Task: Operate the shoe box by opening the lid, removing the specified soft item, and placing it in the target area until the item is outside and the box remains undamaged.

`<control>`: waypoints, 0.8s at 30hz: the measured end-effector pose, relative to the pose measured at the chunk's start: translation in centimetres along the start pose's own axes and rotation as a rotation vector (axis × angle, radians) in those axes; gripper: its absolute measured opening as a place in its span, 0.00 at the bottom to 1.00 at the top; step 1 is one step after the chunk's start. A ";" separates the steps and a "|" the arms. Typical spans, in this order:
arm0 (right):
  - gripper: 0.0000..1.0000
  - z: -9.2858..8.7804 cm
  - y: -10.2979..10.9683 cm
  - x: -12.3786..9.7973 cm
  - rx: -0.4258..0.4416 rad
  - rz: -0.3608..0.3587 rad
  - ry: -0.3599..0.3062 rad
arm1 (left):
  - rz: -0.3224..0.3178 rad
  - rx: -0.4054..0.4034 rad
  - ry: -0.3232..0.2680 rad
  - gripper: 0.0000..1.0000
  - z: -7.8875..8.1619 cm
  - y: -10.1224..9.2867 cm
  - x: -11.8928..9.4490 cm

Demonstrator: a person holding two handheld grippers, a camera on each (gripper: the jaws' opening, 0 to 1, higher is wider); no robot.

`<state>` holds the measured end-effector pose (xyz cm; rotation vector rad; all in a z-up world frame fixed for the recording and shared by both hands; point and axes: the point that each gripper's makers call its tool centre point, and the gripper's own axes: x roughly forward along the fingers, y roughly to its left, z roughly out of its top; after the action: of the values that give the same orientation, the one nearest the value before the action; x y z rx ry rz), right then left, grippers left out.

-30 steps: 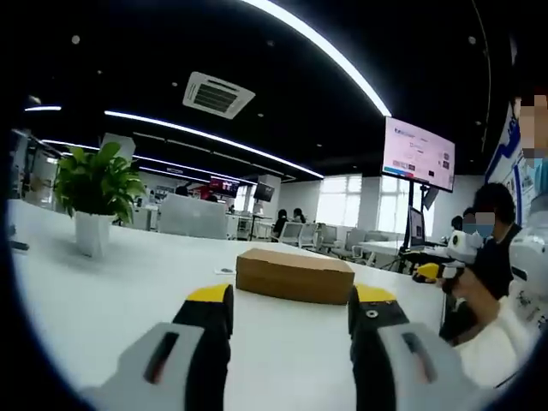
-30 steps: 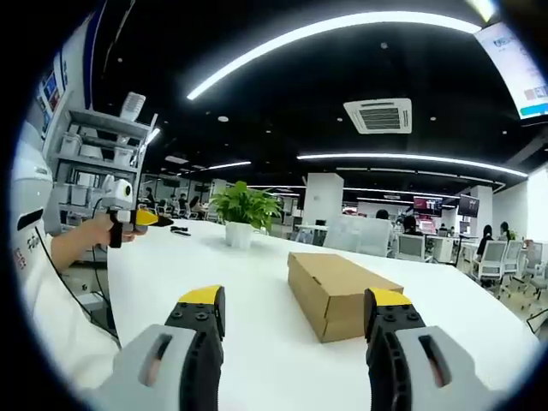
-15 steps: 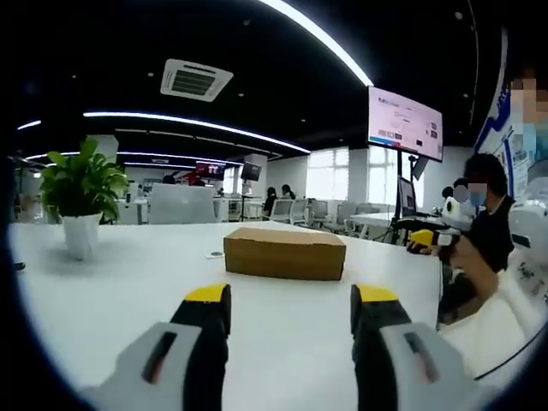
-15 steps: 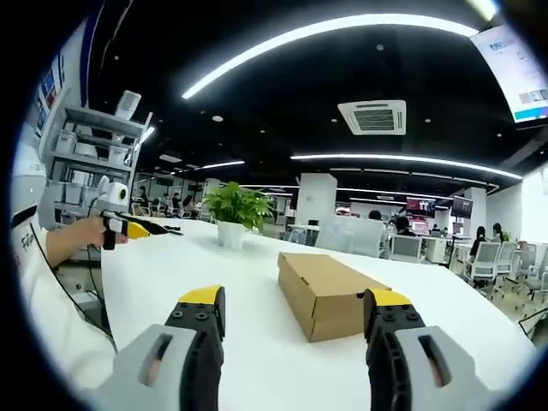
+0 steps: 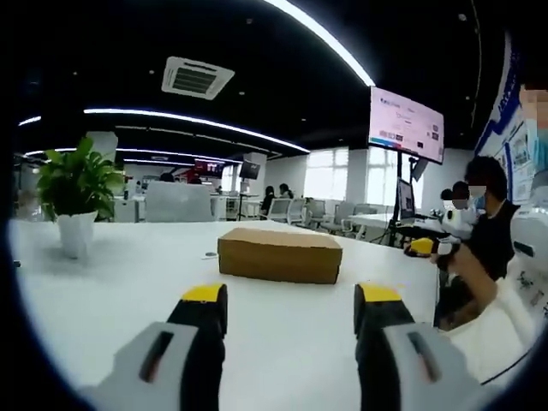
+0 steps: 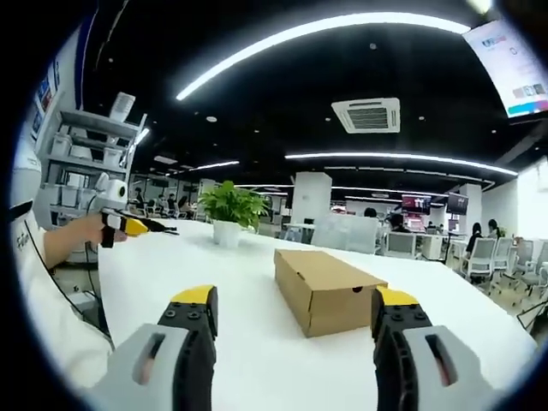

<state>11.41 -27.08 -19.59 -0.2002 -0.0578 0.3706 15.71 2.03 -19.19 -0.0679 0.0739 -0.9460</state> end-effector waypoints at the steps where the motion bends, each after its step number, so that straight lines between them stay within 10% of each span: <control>1: 0.83 0.3 -0.1 0.0 -0.011 -0.009 -0.007 | 0.000 0.019 -0.005 0.64 0.3 -0.2 0.1; 24: 0.83 0.7 1.1 0.2 0.025 0.069 -0.049 | -0.016 0.007 0.001 0.74 1.2 1.8 2.6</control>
<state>11.09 -25.86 -19.14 -0.1685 -0.0949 0.4453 18.80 1.02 -18.21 -0.0616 0.0712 -0.9628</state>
